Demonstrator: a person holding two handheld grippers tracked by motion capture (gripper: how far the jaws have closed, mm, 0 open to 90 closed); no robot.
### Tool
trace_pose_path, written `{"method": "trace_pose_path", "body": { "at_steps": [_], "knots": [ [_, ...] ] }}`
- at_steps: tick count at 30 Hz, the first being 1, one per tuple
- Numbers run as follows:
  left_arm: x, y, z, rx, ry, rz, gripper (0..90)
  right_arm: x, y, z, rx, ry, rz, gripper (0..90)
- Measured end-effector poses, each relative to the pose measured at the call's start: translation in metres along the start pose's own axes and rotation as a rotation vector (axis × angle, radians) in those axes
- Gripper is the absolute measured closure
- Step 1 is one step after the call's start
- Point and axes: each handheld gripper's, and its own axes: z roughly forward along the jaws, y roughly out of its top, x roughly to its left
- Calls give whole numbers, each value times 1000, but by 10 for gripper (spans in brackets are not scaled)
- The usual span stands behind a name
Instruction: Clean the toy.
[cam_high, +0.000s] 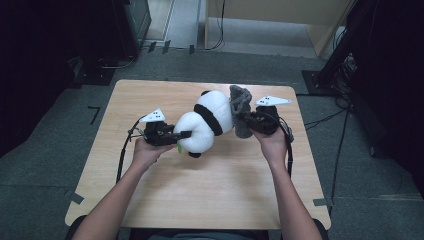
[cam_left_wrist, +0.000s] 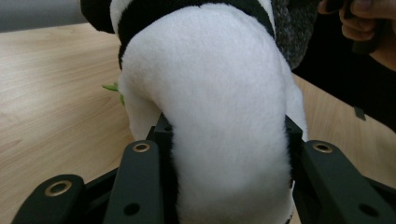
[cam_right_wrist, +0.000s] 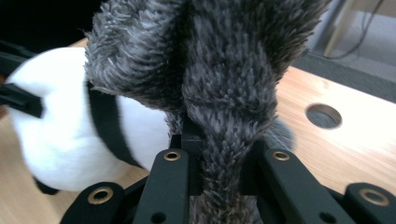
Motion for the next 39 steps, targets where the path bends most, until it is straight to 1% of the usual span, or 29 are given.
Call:
{"method": "trace_pose_path", "body": {
  "at_steps": [1, 2, 3, 6, 9, 10, 11, 12, 14, 16, 17, 18, 19, 23, 26, 30, 32, 33, 35, 36, 39],
  "knots": [
    [0, 0, 0, 0, 0, 0, 578, 0, 0, 0, 0, 0, 0, 790],
    [-4, 2, 0, -4, 16, -5, 577, 10, 5, -2, -2, 16, -16, 790],
    [-6, 3, 1, -2, 28, -12, 575, 11, 6, -2, -1, 20, -20, 789],
    [-6, 4, 2, 3, 49, -58, 573, 22, 10, -4, -4, 46, -31, 789],
    [-7, 3, 4, -9, 78, -118, 572, 32, 13, -4, -6, 79, -37, 789],
    [-9, 4, 5, -9, 87, -119, 571, 37, 14, -3, -6, 96, -44, 789],
    [-12, 5, 6, -9, 98, -114, 571, 41, 14, -3, -3, 101, -47, 788],
    [-15, 5, 7, -5, 104, -108, 570, 46, 15, -2, -2, 108, -61, 788],
    [-18, 6, 9, -2, 108, -114, 569, 54, 16, 0, 3, 124, -72, 788],
    [-20, 6, 12, -4, 106, -129, 568, 62, 16, 2, 16, 141, -82, 788],
    [-20, 6, 12, -4, 106, -129, 568, 62, 16, 2, 16, 141, -82, 788],
    [-21, 6, 15, 4, 109, -136, 568, 69, 15, 6, 30, 163, -83, 788],
    [-22, 6, 16, 10, 109, -141, 567, 71, 15, 7, 32, 166, -87, 788],
    [-24, 6, 20, 2, 98, -176, 567, 81, 9, 17, 54, 186, -85, 786],
    [-27, 8, 23, 0, 94, -179, 567, 87, 3, 24, 69, 191, -84, 786],
    [-28, 9, 24, -7, 107, -192, 567, 94, -6, 31, 57, 189, -88, 786],
    [-27, 10, 24, -14, 108, -212, 568, 99, -11, 33, 56, 202, -90, 787],
    [-26, 10, 24, -16, 116, -210, 568, 103, -14, 36, 56, 207, -100, 788],
    [-24, 11, 22, -19, 128, -219, 570, 112, -21, 41, 59, 196, -145, 790],
    [-22, 11, 21, -21, 125, -236, 569, 115, -23, 42, 61, 189, -166, 792],
    [-17, 11, 19, -28, 118, -279, 569, 121, -30, 48, 77, 193, -198, 794]
  ]
}}
